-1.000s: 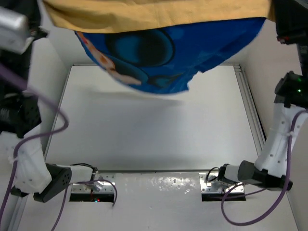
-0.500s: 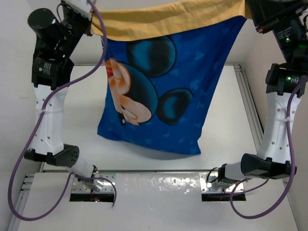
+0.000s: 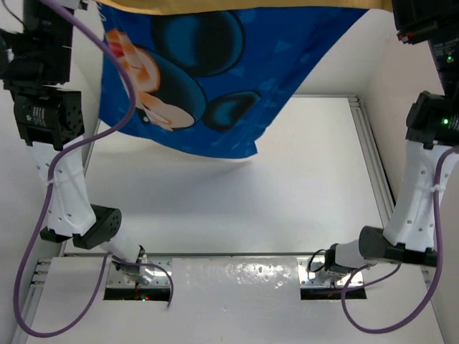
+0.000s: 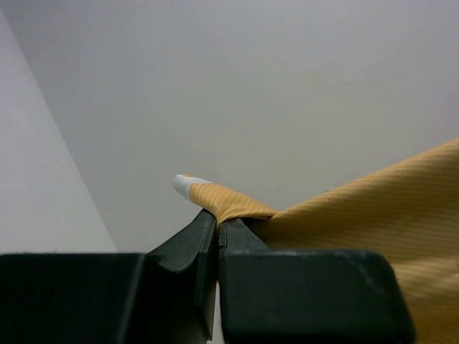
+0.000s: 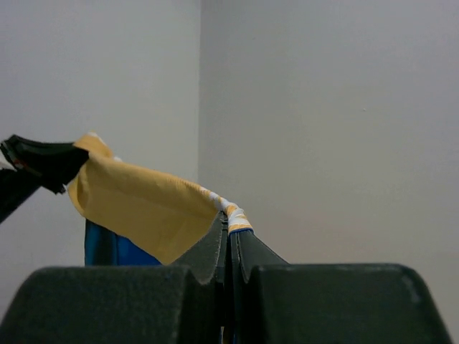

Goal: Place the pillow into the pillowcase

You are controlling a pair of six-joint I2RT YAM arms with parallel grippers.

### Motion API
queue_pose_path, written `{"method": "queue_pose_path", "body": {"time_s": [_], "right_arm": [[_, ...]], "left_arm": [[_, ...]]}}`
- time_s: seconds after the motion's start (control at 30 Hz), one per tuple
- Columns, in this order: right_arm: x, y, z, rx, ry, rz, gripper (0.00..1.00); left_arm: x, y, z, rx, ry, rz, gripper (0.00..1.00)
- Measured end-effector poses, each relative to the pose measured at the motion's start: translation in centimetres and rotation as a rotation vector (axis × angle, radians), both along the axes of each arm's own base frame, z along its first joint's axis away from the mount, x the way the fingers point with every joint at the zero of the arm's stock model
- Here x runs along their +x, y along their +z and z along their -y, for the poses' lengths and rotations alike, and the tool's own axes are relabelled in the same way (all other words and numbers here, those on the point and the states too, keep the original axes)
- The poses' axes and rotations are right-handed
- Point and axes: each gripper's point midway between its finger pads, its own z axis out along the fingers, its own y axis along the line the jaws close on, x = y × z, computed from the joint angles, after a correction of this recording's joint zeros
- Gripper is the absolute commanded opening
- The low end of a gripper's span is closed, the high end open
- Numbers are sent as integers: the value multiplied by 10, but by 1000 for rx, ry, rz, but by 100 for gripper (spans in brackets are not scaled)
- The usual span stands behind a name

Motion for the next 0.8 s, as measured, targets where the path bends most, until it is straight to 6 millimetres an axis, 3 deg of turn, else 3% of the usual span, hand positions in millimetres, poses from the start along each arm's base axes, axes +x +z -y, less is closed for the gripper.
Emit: {"method": "queue_pose_path", "body": {"time_s": [0.07, 0.13, 0.2, 0.27, 0.33, 0.4, 0.47, 0.53, 0.57, 0.63, 0.7, 0.8], "right_arm": [[-15, -4, -3, -12, -17, 20, 0], [-30, -19, -7, -19, -20, 9, 0], [-33, -42, -11, -24, 3, -32, 0], [-21, -65, -16, -26, 52, -87, 0], [20, -99, -21, -16, 114, -219, 0], [73, -136, -24, 6, 154, -395, 0], [135, -159, -20, 33, 160, -527, 0], [184, -161, -11, 58, 139, -588, 0], [196, -154, -8, 66, 132, -592, 0], [199, -135, 2, 91, 120, -563, 0], [177, -107, 21, 112, 82, -491, 0], [103, -60, 54, 130, -62, -322, 0]], "left_arm": [[-18, 14, -3, 1, 11, 56, 0], [-32, 14, -6, 3, 13, 44, 0], [-23, -15, -8, 3, 21, -66, 0], [0, -67, -8, 4, 25, -231, 0], [12, -114, -8, -2, 16, -363, 0], [43, -168, -8, -5, 18, -535, 0], [73, -188, -14, -34, 35, -624, 0], [120, -182, -20, -80, 38, -633, 0], [138, -178, -22, -98, 32, -626, 0], [157, -167, -23, -113, 23, -568, 0], [154, -143, -17, -102, -11, -473, 0], [104, -74, -4, -49, -70, -271, 0]]}}
